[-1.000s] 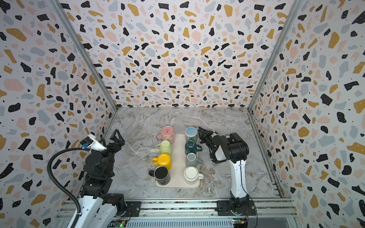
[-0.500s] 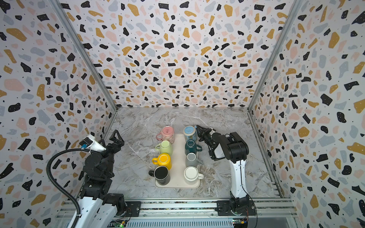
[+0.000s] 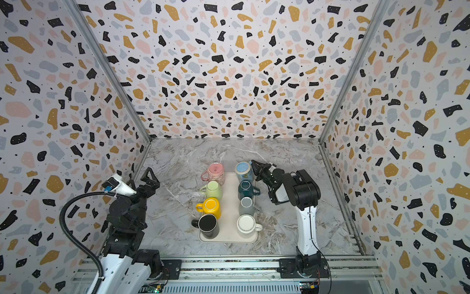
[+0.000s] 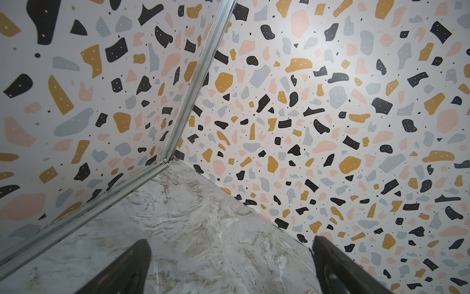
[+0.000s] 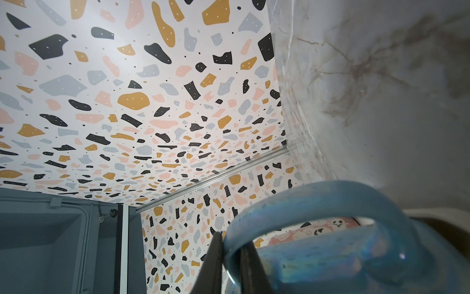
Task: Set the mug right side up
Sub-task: 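Lift the light blue mug off the tray with the right gripper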
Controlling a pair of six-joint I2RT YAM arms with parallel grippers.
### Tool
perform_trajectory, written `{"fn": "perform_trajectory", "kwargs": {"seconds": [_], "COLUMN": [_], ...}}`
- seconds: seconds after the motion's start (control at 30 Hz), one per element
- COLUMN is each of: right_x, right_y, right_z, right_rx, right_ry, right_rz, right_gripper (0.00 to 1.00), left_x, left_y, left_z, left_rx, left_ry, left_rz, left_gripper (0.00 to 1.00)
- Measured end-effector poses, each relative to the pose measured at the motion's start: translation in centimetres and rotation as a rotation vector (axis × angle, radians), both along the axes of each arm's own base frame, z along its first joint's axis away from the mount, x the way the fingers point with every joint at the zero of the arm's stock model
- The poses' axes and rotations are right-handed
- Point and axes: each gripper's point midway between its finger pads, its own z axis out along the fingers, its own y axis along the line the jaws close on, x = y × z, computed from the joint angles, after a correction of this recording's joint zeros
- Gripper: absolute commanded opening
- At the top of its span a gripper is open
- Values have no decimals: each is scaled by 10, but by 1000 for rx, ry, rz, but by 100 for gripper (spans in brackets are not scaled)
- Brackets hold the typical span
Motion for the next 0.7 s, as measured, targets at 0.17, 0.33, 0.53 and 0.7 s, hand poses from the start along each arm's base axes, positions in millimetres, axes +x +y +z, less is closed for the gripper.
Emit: {"fn": "perform_trajectory", "kwargs": {"seconds": [0.17,0.33,0.53,0.7], "right_x": [0,4,11,11], "right_y": [1,3,6,9], "right_z": [3,13,48,72], "right_rx": [1,4,-8,-22], "right_ry": [-7,-38,-146,-230], "right_rz": [6,17,33,50], "right_gripper": [0,0,0,0], "left_x": [0,0,0,0], "left_y": [0,0,0,0], "left_z": [0,0,0,0], "left_rx": [0,0,0,1], "left_ry": [0,0,-1,0], "left_rz": [2,2,3,2], "left_gripper": [100,100,100,100]}}
